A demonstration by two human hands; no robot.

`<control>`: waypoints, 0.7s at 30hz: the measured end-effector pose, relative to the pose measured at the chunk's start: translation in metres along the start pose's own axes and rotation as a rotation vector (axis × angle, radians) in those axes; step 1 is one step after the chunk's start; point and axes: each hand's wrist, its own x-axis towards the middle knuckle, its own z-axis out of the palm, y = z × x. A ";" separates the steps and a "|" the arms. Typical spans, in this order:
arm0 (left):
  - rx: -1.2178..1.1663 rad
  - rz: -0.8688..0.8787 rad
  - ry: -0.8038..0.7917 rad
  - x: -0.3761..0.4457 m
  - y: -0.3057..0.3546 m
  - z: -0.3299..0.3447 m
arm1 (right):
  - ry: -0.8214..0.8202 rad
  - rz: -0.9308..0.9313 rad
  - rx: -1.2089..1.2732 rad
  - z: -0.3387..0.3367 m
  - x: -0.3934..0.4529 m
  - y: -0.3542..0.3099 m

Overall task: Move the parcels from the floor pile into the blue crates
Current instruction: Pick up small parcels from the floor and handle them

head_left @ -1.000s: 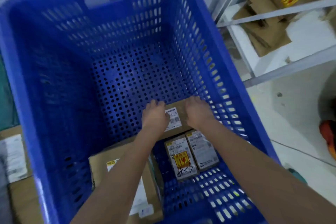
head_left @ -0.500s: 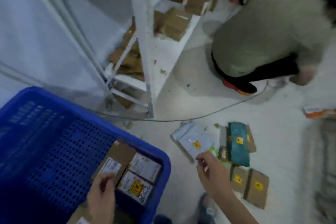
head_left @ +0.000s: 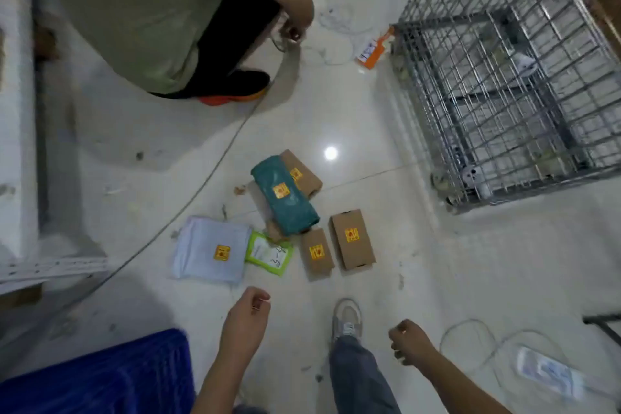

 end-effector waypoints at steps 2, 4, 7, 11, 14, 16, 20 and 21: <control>0.077 -0.072 -0.139 0.035 0.014 0.045 | 0.008 -0.009 0.094 -0.019 0.029 0.002; 0.150 -0.131 -0.210 0.067 0.025 0.085 | 0.013 -0.025 0.163 -0.031 0.059 0.003; 0.261 -0.148 -0.258 0.109 0.036 0.137 | 0.045 -0.106 0.177 -0.039 0.107 0.002; 0.423 -0.056 -0.315 0.163 0.040 0.197 | 0.050 -0.186 0.148 -0.038 0.167 -0.001; 0.534 -0.037 -0.380 0.203 0.029 0.235 | 0.055 -0.214 0.084 -0.032 0.215 -0.005; 0.464 -0.096 -0.396 0.231 0.019 0.259 | 0.059 -0.210 0.069 -0.027 0.247 -0.008; 0.256 -0.197 -0.392 0.287 -0.003 0.300 | 0.097 -0.226 0.087 -0.013 0.314 -0.018; 0.220 -0.210 -0.392 0.298 -0.009 0.307 | 0.103 -0.240 0.095 -0.010 0.328 -0.020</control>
